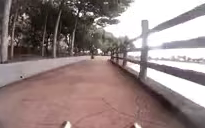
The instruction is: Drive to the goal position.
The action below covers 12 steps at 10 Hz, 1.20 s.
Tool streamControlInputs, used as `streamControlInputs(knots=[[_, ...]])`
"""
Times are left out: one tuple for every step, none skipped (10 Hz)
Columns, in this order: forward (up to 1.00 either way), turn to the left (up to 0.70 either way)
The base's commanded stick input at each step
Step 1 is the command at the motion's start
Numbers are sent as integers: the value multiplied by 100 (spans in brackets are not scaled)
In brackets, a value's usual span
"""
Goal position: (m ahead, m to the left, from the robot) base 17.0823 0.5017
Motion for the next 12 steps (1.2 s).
streamControlInputs(knots=[[70,0],[70,0],[70,0],[70,0],[70,0],[70,0],[70,0],[70,0],[70,0],[70,0],[70,0],[70,0]])
